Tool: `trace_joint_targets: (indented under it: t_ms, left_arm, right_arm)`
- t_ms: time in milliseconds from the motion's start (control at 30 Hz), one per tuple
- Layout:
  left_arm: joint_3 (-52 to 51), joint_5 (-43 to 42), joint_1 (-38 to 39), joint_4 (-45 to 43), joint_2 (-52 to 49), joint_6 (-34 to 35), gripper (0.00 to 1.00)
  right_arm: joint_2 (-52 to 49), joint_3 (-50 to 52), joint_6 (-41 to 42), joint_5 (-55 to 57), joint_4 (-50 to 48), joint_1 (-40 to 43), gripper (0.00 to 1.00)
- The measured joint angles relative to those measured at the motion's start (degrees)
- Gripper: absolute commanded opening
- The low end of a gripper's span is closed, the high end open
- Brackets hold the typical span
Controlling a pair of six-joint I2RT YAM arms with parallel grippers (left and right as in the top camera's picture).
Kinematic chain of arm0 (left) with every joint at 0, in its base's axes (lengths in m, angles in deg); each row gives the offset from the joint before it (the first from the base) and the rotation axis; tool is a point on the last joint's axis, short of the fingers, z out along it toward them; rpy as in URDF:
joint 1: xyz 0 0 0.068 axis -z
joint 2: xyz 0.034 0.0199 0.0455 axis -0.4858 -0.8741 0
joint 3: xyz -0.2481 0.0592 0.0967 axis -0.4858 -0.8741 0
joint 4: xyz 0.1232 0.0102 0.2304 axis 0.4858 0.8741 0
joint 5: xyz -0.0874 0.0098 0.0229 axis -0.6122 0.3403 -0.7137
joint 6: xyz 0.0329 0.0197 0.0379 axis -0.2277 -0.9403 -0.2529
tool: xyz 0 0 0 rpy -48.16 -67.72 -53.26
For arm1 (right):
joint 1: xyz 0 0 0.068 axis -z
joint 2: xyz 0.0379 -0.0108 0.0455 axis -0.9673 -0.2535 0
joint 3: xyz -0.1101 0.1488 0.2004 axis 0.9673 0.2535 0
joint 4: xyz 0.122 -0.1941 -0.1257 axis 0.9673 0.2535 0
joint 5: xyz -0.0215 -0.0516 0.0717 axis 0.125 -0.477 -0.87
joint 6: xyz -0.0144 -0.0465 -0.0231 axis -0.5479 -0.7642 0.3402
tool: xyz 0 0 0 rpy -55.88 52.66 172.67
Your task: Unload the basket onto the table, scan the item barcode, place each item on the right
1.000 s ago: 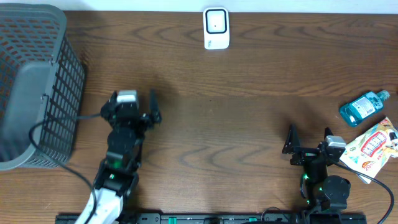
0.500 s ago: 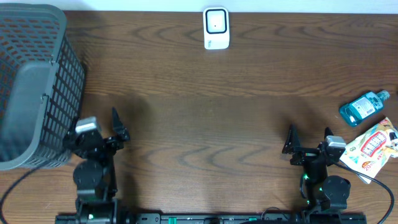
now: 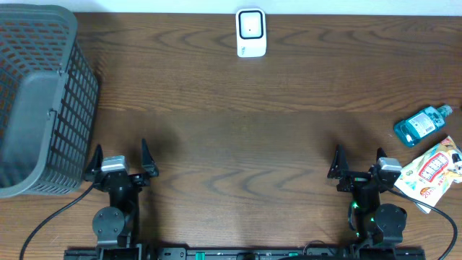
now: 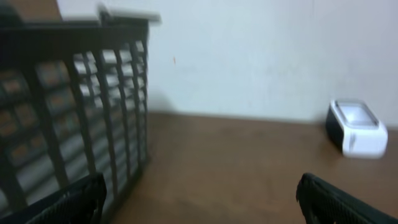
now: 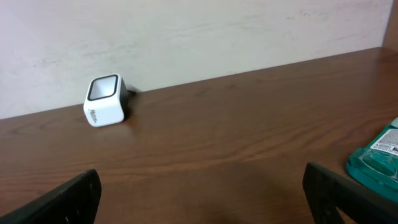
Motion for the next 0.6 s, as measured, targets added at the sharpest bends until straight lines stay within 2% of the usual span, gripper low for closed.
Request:
trace_joint_targets:
  t_ms: [167,300,600]
  left_arm:
    - [-0.44,-0.46,0.0,2.23,1.14,-1.31,0.98]
    - [-0.09,-1.49,0.0,7.91,1.09,-1.95,0.98]
    - [0.22,-2.54,0.0,8.72,1.2,-2.73,0.98]
  right_arm:
    - [0.0,0.0,0.0,-0.02,0.0,0.0,0.99]
    - [0.0,0.0,0.0,0.0,-0.07,0.0,0.99]
    - [0.02,0.0,0.0,0.0,0.0,0.0,0.99]
